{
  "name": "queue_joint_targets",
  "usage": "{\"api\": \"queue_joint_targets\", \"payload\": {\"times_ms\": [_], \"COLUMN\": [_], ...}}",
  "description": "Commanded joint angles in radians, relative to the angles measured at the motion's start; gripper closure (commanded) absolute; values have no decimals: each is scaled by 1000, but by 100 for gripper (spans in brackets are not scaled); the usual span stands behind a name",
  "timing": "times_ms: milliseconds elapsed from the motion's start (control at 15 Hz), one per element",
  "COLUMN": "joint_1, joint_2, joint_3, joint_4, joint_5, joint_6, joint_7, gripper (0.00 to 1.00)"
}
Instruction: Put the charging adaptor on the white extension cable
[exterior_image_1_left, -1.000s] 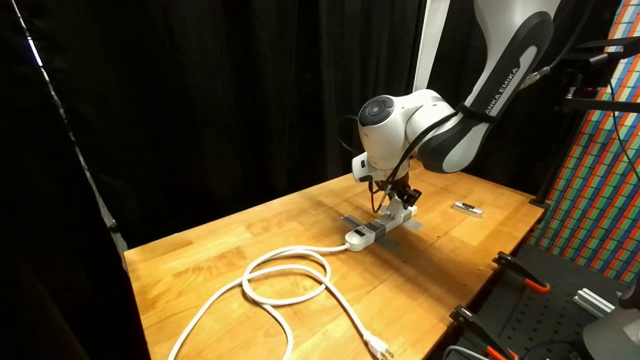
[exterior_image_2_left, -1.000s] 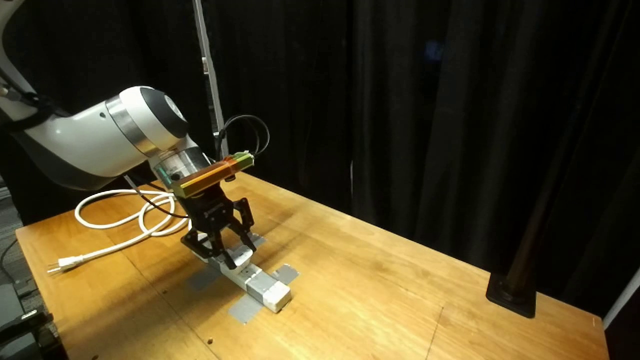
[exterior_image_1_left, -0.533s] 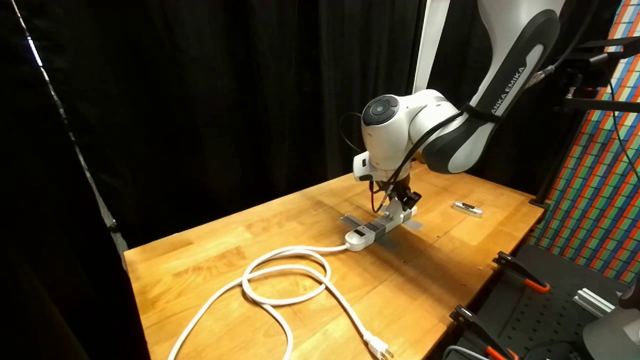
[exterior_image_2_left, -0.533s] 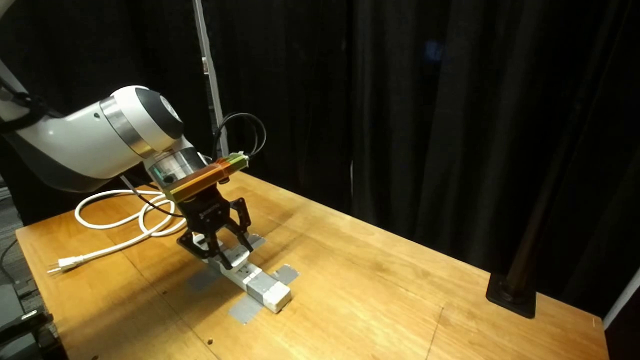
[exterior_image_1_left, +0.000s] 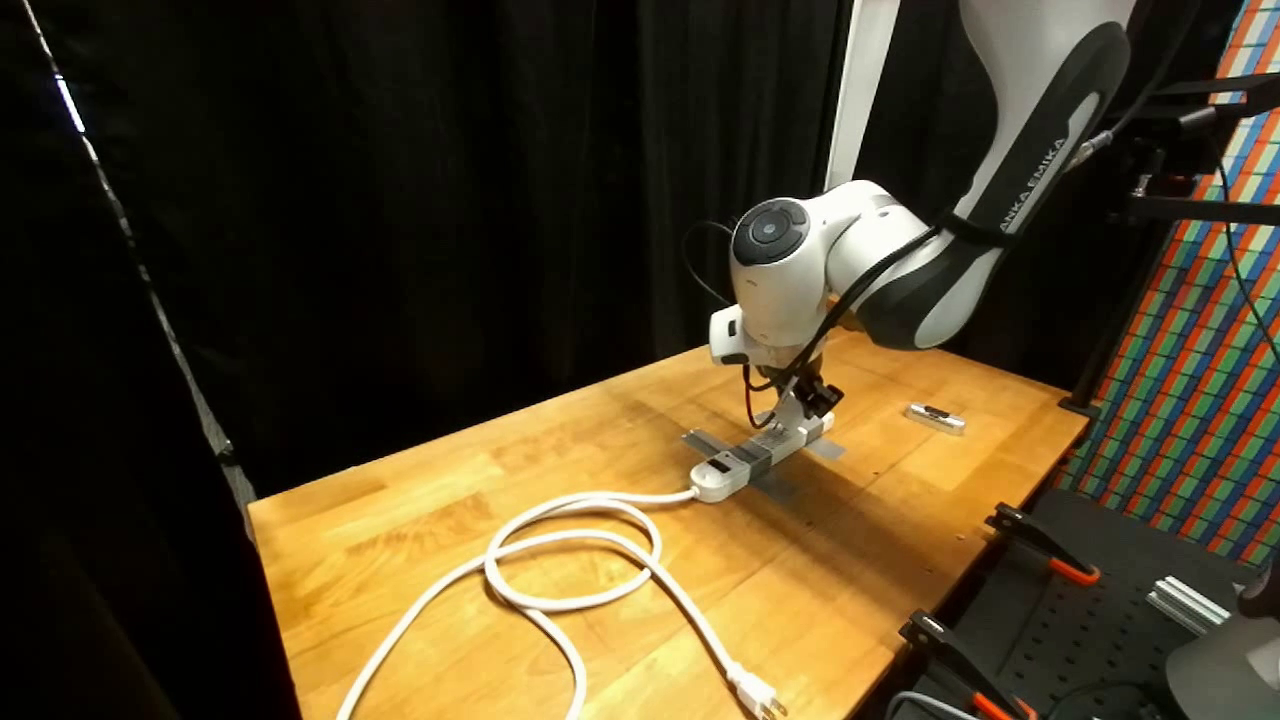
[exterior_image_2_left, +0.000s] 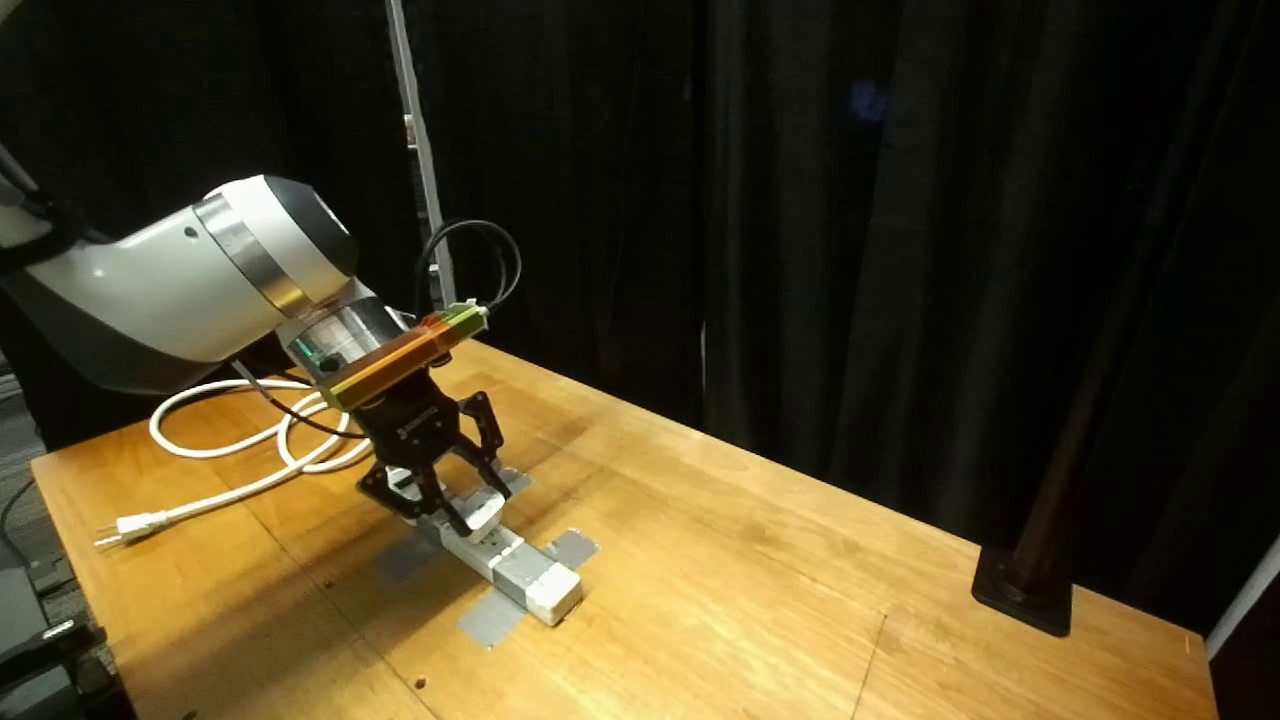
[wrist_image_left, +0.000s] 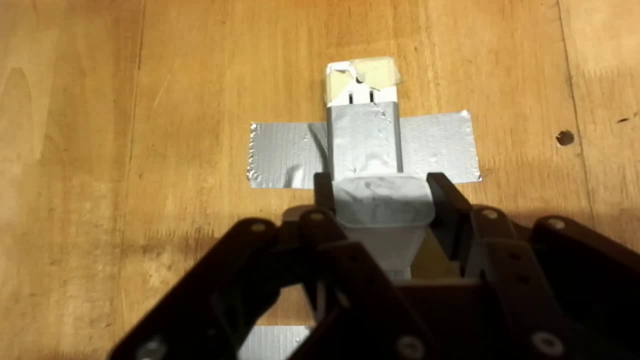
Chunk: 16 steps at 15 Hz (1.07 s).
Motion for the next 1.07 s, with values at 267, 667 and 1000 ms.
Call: {"api": "queue_joint_targets", "payload": {"times_ms": [267,667,1000], "joint_1": [6,10,4], "joint_2": [-31,-18,-19], "joint_3": [0,32,77], "joint_4": [-10,-5,-8], "joint_5": [-131,-27,102], "joint_6": [-65,-168,-116], "joint_7": [119,28,-63], "gripper": [77,77,77]}}
